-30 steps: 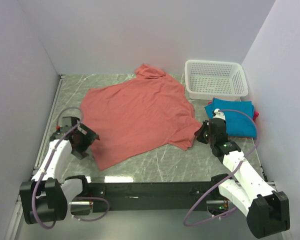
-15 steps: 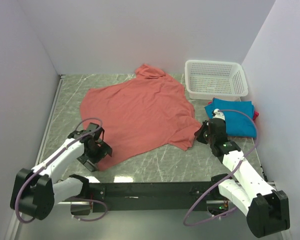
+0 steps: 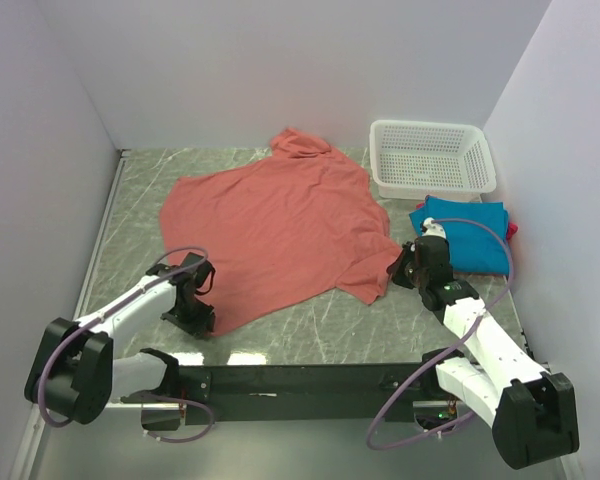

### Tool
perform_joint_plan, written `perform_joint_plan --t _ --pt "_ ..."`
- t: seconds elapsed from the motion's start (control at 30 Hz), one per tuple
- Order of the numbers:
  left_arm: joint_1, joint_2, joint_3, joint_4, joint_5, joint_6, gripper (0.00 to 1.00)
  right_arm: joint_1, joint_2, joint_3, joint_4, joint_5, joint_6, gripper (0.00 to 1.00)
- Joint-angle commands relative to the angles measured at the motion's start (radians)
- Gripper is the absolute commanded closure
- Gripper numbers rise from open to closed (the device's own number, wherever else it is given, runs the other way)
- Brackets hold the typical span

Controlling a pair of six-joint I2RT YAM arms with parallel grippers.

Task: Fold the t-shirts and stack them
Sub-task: Flatten the tshirt out

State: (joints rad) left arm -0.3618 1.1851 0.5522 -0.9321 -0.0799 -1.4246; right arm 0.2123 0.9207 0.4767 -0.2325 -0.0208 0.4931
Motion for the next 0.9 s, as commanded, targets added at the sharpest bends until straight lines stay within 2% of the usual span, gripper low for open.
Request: perform_joint_plan --t 0.0,0.03,0.07,0.13,0.27,0.33,0.43,0.53,0.63,0.67,0.8,0.87 --pt "-0.005 0.051 -0.041 0.038 -0.026 -0.033 0.75 -0.007 -0.006 0.016 0.018 -0.013 -0.010 1.00" --pt "-0.005 0.053 -0.040 0.036 -0.032 -0.039 0.84 -0.007 -0.011 0.013 0.019 -0.030 -0.007 1.00" --pt "-0.005 0.053 -0.038 0.029 -0.047 -0.045 0.99 -0.007 -0.016 0.008 0.019 -0.039 -0.002 1.00" --pt "-0.005 0.044 -0.009 0.004 -0.089 -0.063 0.99 -0.005 -0.026 -0.001 -0.002 -0.056 0.002 1.00" --pt "0.040 0.015 0.072 -0.077 -0.236 -0.083 0.99 0.002 -0.094 -0.015 -0.097 -0.195 0.016 1.00" --pt "0.116 -0.004 0.098 -0.108 -0.264 -0.054 0.99 0.033 -0.141 -0.030 -0.181 -0.208 0.042 1.00" --pt "0.231 -0.031 0.092 -0.080 -0.233 0.025 0.99 0.081 -0.249 -0.058 -0.324 -0.226 0.103 1.00" --pt "0.273 -0.042 0.089 -0.080 -0.210 0.055 0.99 0.302 -0.344 -0.061 -0.369 -0.238 0.266 1.00" --pt "0.274 -0.042 0.110 -0.100 -0.213 0.046 0.99 0.419 -0.352 -0.064 -0.422 -0.213 0.370 1.00" --pt "0.274 -0.041 0.115 -0.114 -0.215 0.046 0.99 0.494 -0.362 -0.058 -0.435 -0.196 0.434 1.00" --pt "0.274 -0.068 0.132 -0.165 -0.210 0.049 0.99 0.642 -0.390 -0.030 -0.481 -0.107 0.553 1.00" --pt "0.274 -0.096 0.124 -0.151 -0.181 0.061 0.99 0.665 -0.382 0.000 -0.498 -0.035 0.562 1.00"
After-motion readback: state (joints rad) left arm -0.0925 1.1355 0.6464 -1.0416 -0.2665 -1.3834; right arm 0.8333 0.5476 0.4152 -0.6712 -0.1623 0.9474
